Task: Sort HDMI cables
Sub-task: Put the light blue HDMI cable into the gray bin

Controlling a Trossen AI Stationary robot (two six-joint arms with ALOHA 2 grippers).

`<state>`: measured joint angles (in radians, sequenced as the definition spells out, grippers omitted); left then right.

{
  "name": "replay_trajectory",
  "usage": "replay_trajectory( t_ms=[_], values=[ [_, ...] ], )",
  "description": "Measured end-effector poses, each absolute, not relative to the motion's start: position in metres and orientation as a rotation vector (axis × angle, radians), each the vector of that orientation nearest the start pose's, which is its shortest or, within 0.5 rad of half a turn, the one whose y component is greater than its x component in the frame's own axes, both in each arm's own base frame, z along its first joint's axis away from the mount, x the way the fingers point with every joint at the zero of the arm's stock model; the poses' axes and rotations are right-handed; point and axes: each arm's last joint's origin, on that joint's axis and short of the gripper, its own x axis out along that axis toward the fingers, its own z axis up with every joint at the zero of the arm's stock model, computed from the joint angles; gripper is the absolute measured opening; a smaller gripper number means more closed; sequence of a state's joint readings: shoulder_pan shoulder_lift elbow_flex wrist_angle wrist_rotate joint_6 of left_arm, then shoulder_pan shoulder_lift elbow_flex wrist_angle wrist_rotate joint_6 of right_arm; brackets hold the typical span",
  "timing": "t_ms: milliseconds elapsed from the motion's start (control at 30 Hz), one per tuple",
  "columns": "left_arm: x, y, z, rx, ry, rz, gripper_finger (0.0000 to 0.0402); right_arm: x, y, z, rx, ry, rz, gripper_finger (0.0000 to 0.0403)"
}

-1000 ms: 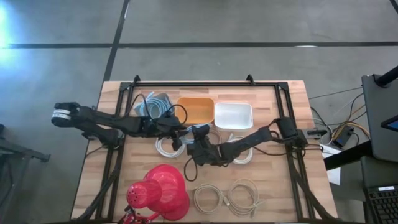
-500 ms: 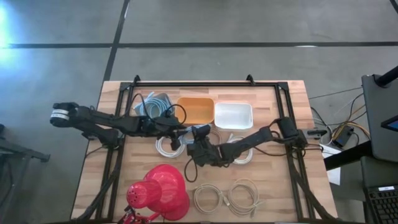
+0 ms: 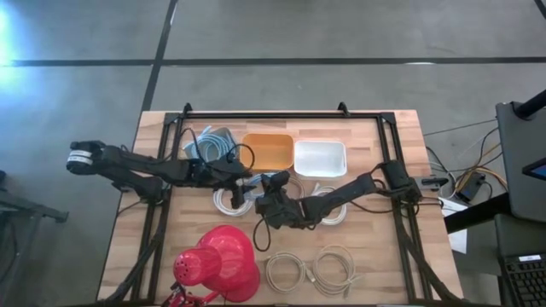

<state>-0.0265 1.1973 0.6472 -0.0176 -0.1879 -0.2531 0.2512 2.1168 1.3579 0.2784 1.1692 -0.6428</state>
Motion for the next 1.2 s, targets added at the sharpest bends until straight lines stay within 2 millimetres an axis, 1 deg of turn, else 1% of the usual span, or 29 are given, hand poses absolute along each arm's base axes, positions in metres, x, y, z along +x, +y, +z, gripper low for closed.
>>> replay_trajectory(
  t_ms=[67, 167, 200, 300, 500, 633, 700, 767, 833, 1033, 1067, 1200],
  values=[
    [0.244, -0.001, 0.223, -0.189, 0.532, 0.222, 0.0211, 0.438, 0.085, 0.169, -0.902, 0.658, -0.770, 0.0029],
    [0.242, -0.001, 0.235, -0.194, 0.473, 0.220, 0.0211, 0.437, 0.084, 0.164, -0.905, 0.672, -0.766, 0.0029],
    [0.242, -0.001, 0.235, -0.195, 0.477, 0.214, 0.0211, 0.437, 0.084, 0.163, -0.906, 0.673, -0.763, 0.0029],
    [0.240, -0.002, 0.229, -0.197, 0.506, 0.208, 0.0211, 0.438, 0.085, 0.165, -0.897, 0.663, -0.766, 0.0029],
    [0.245, -0.002, 0.215, -0.192, 0.561, 0.219, 0.0209, 0.440, 0.086, 0.170, -0.880, 0.647, -0.771, 0.0029],
    [0.246, -0.002, 0.213, -0.191, 0.567, 0.223, 0.0208, 0.442, 0.086, 0.172, -0.871, 0.640, -0.773, 0.0029],
    [0.246, -0.002, 0.212, -0.189, 0.570, 0.227, 0.0200, 0.442, 0.085, 0.172, -0.870, 0.639, -0.775, 0.0029],
    [0.247, -0.002, 0.212, -0.188, 0.565, 0.227, 0.0181, 0.442, 0.086, 0.172, -0.868, 0.638, -0.776, 0.0034],
    [0.246, -0.002, 0.212, -0.188, 0.568, 0.227, 0.0151, 0.442, 0.086, 0.173, -0.866, 0.635, -0.777, 0.0044],
    [0.246, -0.001, 0.212, -0.186, 0.572, 0.234, 0.0041, 0.443, 0.086, 0.175, -0.864, 0.632, -0.782, 0.0092],
    [0.246, -0.001, 0.212, -0.185, 0.575, 0.235, 0.0032, 0.443, 0.086, 0.175, -0.865, 0.632, -0.782, 0.0098],
    [0.243, 0.000, 0.214, -0.182, 0.573, 0.275, 0.0032, 0.443, 0.089, 0.175, -0.867, 0.631, -0.777, 0.0121]
  ],
)
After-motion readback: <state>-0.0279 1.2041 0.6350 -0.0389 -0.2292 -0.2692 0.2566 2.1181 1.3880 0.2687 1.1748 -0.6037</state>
